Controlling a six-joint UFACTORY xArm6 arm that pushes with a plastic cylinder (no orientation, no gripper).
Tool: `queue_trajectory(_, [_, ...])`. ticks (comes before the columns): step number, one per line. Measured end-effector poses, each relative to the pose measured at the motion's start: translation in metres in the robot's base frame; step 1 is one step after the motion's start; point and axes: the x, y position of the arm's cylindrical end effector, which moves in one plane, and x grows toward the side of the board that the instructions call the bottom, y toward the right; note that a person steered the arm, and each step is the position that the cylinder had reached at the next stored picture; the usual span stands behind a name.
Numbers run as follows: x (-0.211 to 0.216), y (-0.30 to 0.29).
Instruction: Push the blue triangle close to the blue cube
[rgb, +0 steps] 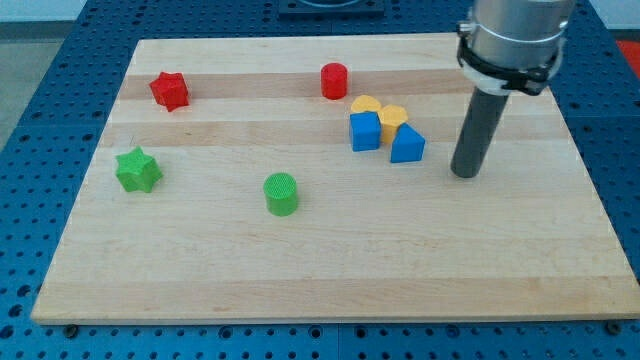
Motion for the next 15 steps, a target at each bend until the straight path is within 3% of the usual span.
queue_trajectory(3, [-0.015, -0.071])
queue_trajectory(4, [-0.032, -0.071])
queue_trajectory(6, [-0.003, -0.063])
queue_trajectory(7, [-0.004, -0.027])
queue_trajectory(9, [-0.067, 0.019])
queue_trajectory(13, [-0.067, -0.038])
queue_trajectory(15, [-0.059, -0.036])
